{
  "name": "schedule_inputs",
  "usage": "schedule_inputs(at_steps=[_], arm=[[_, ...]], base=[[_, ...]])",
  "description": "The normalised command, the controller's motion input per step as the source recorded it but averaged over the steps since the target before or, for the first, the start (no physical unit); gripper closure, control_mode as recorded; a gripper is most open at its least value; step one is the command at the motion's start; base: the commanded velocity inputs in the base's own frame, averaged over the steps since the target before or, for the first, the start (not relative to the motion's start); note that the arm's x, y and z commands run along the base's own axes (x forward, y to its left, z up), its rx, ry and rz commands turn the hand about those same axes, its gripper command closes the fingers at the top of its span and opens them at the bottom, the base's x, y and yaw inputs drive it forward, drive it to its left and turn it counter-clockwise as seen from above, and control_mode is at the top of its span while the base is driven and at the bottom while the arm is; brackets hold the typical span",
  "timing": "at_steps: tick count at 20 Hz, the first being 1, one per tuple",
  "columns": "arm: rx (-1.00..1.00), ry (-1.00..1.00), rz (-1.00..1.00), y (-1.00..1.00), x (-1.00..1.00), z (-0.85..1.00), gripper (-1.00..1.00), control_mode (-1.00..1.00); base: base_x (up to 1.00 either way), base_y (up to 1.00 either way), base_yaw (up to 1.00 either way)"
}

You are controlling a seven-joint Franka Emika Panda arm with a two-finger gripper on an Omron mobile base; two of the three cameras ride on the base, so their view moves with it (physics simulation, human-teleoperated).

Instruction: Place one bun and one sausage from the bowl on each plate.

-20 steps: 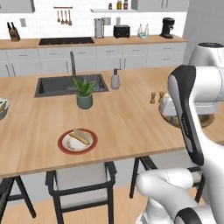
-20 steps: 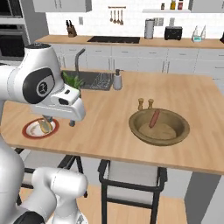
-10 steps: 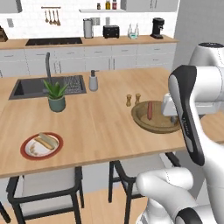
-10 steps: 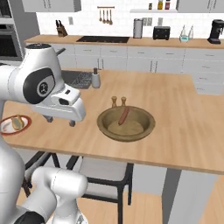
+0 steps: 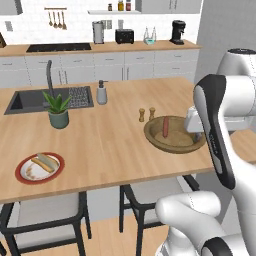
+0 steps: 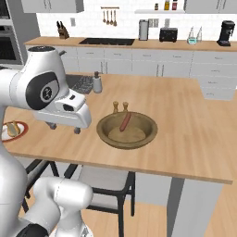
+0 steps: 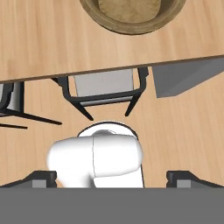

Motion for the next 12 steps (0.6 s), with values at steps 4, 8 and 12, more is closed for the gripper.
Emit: schedule_inputs(at_steps=[4,8,12], arm=[[0.0,0.0,0.0,0.0,0.0,0.0,-1.0,-1.0],[0.01,-0.01,-0.01,-0.19,0.03,-0.22,-1.0,-1.0],[0.06,-0.02,0.0,-0.34,-0.1,-0.19,-1.0,-1.0]], base=[[0.0,0.0,0.0],[0.0,0.0,0.0],[0.0,0.0,0.0]])
